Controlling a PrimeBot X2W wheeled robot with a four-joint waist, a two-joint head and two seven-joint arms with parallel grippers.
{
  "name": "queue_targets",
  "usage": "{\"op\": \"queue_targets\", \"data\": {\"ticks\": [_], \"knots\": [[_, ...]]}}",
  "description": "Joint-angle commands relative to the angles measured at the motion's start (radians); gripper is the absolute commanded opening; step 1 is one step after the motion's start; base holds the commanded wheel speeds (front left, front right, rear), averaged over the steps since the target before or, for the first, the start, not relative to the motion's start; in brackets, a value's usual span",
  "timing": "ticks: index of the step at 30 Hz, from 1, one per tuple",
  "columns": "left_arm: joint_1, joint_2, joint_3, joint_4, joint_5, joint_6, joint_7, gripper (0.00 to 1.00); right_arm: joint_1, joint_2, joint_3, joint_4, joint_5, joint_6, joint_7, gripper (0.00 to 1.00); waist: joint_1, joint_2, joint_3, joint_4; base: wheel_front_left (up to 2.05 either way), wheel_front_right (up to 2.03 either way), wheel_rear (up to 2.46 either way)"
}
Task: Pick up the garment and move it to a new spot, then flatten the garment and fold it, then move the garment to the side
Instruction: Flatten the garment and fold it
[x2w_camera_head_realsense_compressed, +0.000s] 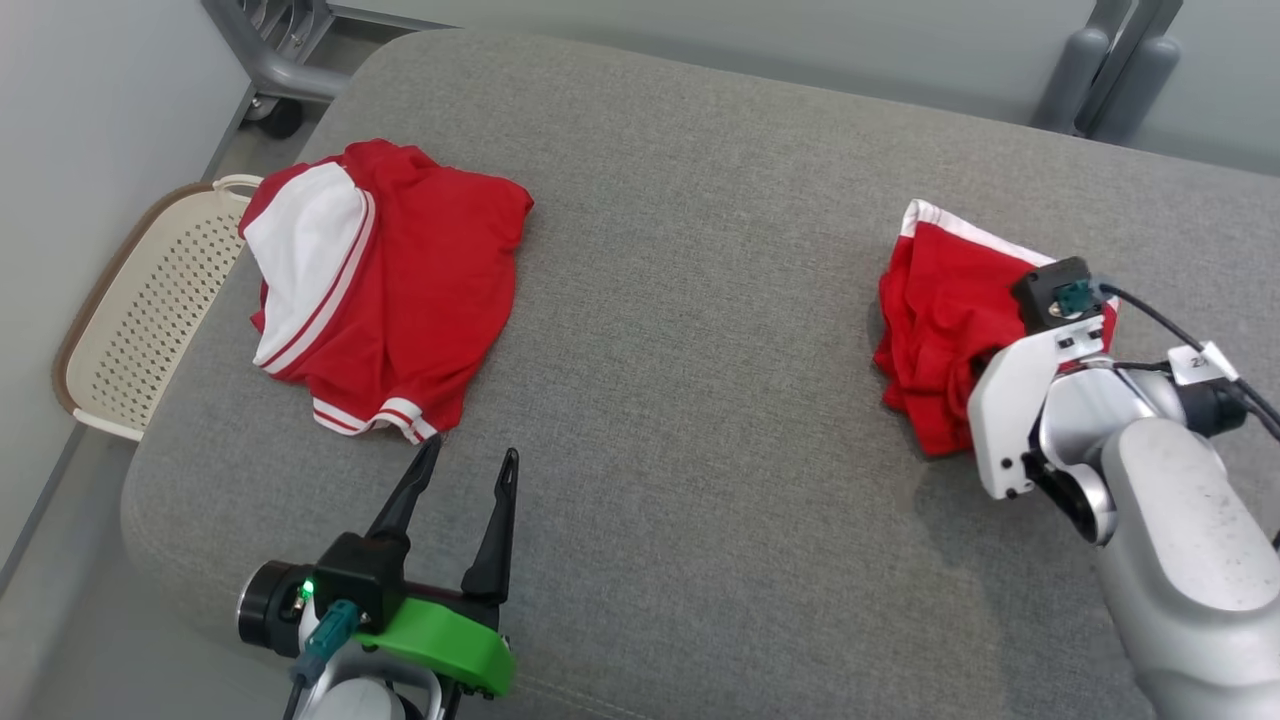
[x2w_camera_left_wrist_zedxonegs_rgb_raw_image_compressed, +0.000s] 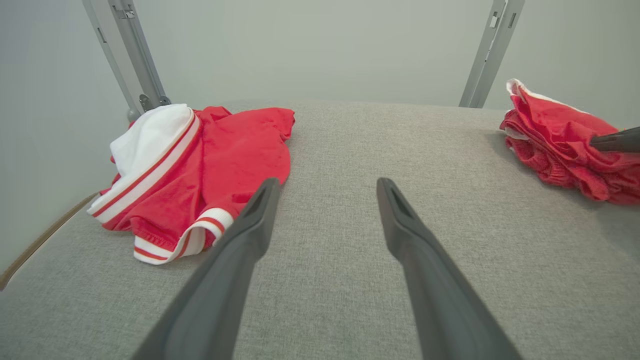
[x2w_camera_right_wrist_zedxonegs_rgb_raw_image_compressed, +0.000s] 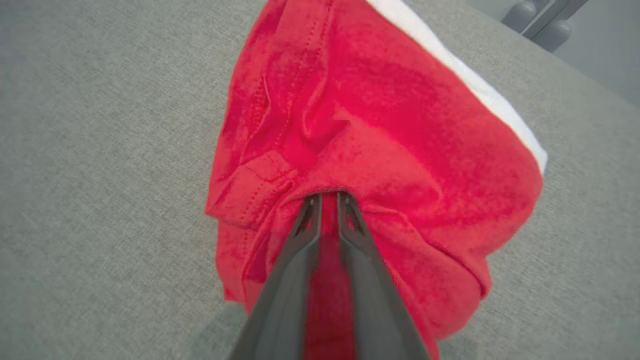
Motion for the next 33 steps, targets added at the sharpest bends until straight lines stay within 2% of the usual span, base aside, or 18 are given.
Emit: {"op": "queue_targets", "data": {"ticks": [1,5,8,14,19,26,33], "knots": [[0.014,0.001,0.006,-0.002,0.006,0.002,0.000,1.00,-0.005,-0.024,-0.024,-0.015,-0.041,-0.001,0.015,1.00,0.0000,0.0000,-0.007,0.001,0.00,0.00,0.00],[0.023,0.001,0.013,-0.005,0.008,0.004,0.000,1.00,0.013,-0.053,-0.096,-0.089,-0.141,-0.001,0.050,1.00,0.0000,0.0000,-0.016,-0.004,0.00,0.00,0.00],[0.028,0.002,0.020,-0.007,0.008,0.004,0.000,1.00,0.033,-0.049,-0.126,-0.171,-0.179,-0.001,0.059,1.00,0.0000,0.0000,-0.019,-0.013,0.00,0.00,0.00],[0.025,0.001,0.022,-0.013,0.011,0.004,0.000,1.00,0.076,-0.015,-0.085,-0.280,-0.148,-0.001,0.028,1.00,0.0000,0.0000,-0.020,-0.027,0.00,0.00,0.00],[0.014,-0.001,0.015,-0.018,0.015,0.003,0.000,1.00,0.150,0.045,-0.061,-0.340,-0.146,-0.001,-0.057,1.00,0.0000,0.0000,-0.015,-0.028,0.00,0.00,0.00],[0.012,-0.003,0.011,-0.019,0.011,0.002,0.000,1.00,0.271,0.108,-0.081,-0.334,-0.173,-0.001,-0.198,1.00,0.0000,0.0000,-0.006,-0.028,0.00,0.00,0.00],[0.005,-0.004,0.017,-0.017,0.014,0.002,0.000,1.00,0.267,0.131,-0.082,-0.292,-0.197,-0.001,-0.246,1.00,0.0000,0.0000,0.001,-0.036,0.00,0.00,0.00]]}}
